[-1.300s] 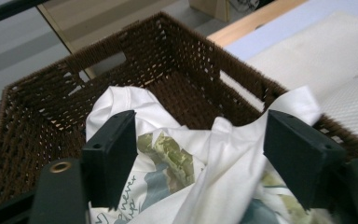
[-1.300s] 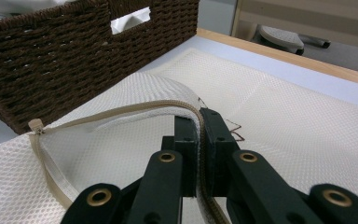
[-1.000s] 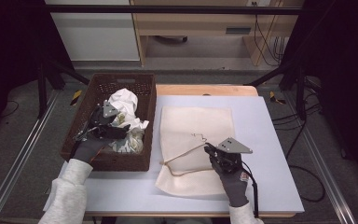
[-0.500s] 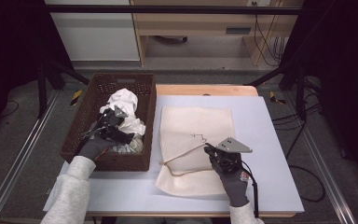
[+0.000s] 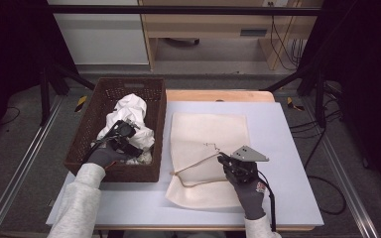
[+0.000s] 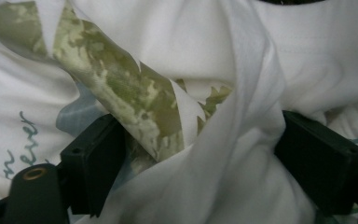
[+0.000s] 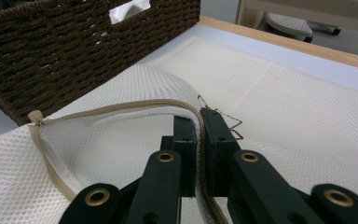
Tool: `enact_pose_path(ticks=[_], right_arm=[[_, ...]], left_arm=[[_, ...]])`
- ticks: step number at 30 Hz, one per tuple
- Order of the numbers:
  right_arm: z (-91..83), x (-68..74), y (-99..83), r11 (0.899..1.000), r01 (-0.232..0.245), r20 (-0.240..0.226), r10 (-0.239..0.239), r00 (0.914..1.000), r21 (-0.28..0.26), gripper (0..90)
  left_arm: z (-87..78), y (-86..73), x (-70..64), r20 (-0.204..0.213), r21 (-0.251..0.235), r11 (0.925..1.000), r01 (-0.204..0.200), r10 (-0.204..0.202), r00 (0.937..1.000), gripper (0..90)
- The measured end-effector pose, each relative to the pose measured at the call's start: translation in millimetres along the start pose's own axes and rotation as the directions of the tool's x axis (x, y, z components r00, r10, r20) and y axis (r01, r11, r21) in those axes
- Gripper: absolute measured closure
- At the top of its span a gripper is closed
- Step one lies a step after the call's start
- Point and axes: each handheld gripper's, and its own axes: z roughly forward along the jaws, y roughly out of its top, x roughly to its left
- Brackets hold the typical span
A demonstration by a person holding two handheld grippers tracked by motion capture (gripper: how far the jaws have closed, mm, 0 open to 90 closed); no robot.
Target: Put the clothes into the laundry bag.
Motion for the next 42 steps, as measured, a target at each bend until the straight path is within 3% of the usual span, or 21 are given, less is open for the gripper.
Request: enact_pose_path(ticks=[4, 6, 9, 12, 14, 18, 21, 25, 32, 35, 40, 42], right_arm=[[1.2, -0.4, -0.5, 1.000, -0.004, 0.001, 0.004, 1.0000, 0.007, 85.2], [1.7, -0.7, -1.0, 1.000, -0.005, 0.005, 0.005, 1.0000, 0.011, 85.2], [1.5, -1.9, -1.6, 1.000, -0.008, 0.004, 0.008, 1.0000, 0.015, 85.3], [1.1, -2.8, -1.6, 1.000, -0.010, 0.003, 0.010, 0.9999, 0.017, 85.4], [1.2, -3.4, -2.0, 1.000, -0.013, 0.003, 0.013, 0.9999, 0.020, 85.5], [0.7, -4.9, -2.7, 1.000, -0.020, 0.004, 0.020, 0.9998, 0.021, 85.5], [0.3, -6.6, -3.1, 1.000, -0.018, 0.006, 0.018, 0.9998, 0.019, 85.5], [-1.0, -7.2, -2.9, 1.000, -0.023, 0.007, 0.023, 0.9997, 0.016, 85.6], [-3.3, -8.2, -2.1, 1.000, -0.028, 0.007, 0.028, 0.9996, 0.010, 85.7], [-3.6, -8.6, -2.1, 1.000, -0.024, 0.008, 0.024, 0.9997, 0.009, 85.7], [-4.0, -9.4, -1.6, 1.000, -0.027, 0.008, 0.027, 0.9996, 0.006, 86.0], [-3.8, -9.4, -1.5, 1.000, -0.026, 0.006, 0.026, 0.9996, 0.006, 86.2]], left_arm=[[1.1, 2.9, 3.8, 0.034, 0.060, 0.9974, 0.040, -0.042, 0.9985, 29.0], [-0.5, 2.6, 3.7, 0.044, 0.065, 0.9961, 0.059, -0.062, 0.9971, 36.9], [-3.3, 2.6, 4.2, 0.043, 0.060, 0.9968, 0.052, -0.055, 0.9976, 49.1], [-6.9, 1.8, 2.9, 0.040, 0.034, 0.9984, 0.045, -0.047, 0.9981, 64.9], [-8.7, 1.2, 1.9, 0.032, 0.019, 0.9990, 0.039, -0.040, 0.9987, 69.2], [-13.9, 0.0, 0.2, 0.016, -0.037, 0.9988, 0.031, -0.031, 0.9994, 71.7], [-20.9, -1.9, 0.6, 0.000, -0.113, 0.9927, 0.043, -0.043, 0.9991, 72.4], [-30.0, -5.2, 1.9, -0.017, -0.214, 0.9744, 0.070, -0.076, 0.9970, 72.7], [-40.4, -9.9, 4.0, -0.045, -0.318, 0.9428, 0.099, -0.119, 0.9918, 73.0], [-45.7, -12.5, 5.1, -0.056, -0.371, 0.9218, 0.112, -0.142, 0.9883, 73.1], [-55.0, -15.8, 8.8, -0.068, -0.462, 0.8759, 0.139, -0.191, 0.9791, 73.0], [-58.8, -16.2, 8.8, -0.096, -0.487, 0.8640, 0.129, -0.199, 0.9752, 72.9]])
